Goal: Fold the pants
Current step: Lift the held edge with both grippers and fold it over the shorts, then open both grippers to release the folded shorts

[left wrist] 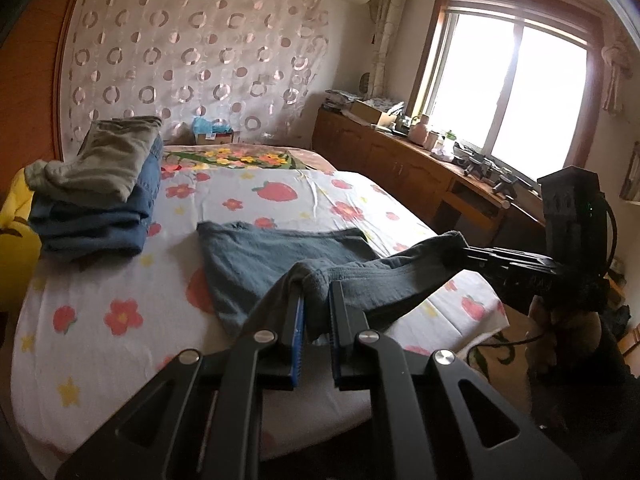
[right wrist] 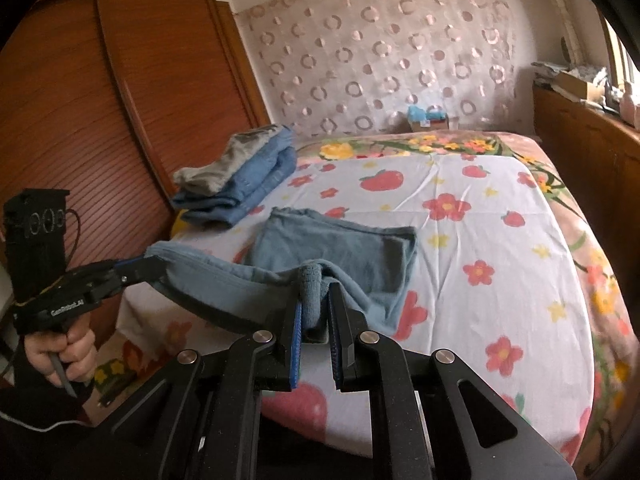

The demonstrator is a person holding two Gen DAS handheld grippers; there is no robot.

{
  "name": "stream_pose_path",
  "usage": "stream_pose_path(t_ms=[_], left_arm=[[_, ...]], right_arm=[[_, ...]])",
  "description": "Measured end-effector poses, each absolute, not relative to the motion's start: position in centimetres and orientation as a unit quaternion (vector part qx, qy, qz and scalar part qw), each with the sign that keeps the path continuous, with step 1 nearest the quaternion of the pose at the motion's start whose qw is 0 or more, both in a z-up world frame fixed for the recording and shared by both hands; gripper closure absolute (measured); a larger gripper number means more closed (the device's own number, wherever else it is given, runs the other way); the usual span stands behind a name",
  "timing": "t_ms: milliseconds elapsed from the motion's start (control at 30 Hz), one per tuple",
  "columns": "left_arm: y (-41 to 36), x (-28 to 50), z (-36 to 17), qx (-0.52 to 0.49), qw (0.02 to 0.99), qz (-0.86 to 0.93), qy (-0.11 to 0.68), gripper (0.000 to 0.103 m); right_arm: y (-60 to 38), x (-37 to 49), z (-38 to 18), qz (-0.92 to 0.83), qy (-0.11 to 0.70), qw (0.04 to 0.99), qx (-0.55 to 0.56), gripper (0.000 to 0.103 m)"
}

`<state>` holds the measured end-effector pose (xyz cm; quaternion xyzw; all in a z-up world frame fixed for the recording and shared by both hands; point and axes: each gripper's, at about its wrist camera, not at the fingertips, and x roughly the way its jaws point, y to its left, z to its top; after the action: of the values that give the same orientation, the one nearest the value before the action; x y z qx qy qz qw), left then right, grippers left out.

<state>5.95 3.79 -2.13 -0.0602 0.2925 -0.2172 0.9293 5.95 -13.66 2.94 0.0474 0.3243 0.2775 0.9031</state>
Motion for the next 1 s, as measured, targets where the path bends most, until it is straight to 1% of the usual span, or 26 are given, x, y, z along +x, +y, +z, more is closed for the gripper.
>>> stream_pose_path(t_ms=[400,667,767,800,833,933,1000], left_arm=[[3.4,10.2,-0.9,-0.04,0.936,-0.2,0.285,0.095],[3.0,12.9,-1.8,-0.029,0.936,-0.176,0.305,0.092],[2.8,13.1,-2.7,-0.018,0.934,-0.166,0.314,0.087],[2.7,13.1,-2.9,-0.014,0.935,-0.164,0.315,0.084],[2.7,13.1,-3.0,-0.012,0.935,-0.163,0.314,0.079],[3.1,12.5,-2.9,-0.014,0.938,-0.163,0.305,0.073],[3.4,12.3,-2.8,-0.017,0.938,-0.164,0.306,0.072]], right_arm=[[-12.3,12.0,3.0,0.241,0.326,0.914,0.032,0.094],[-11.3,15.1,1.8,0.221,0.348,0.911,0.021,0.094],[-10.7,15.8,0.9,0.217,0.363,0.906,0.009,0.093],[-10.6,16.0,0.7,0.216,0.367,0.905,0.007,0.092],[-10.5,16.2,0.4,0.216,0.371,0.903,0.006,0.089],[-10.5,16.1,0.1,0.216,0.369,0.904,0.006,0.085],[-10.7,15.8,0.3,0.217,0.362,0.906,0.009,0.082]])
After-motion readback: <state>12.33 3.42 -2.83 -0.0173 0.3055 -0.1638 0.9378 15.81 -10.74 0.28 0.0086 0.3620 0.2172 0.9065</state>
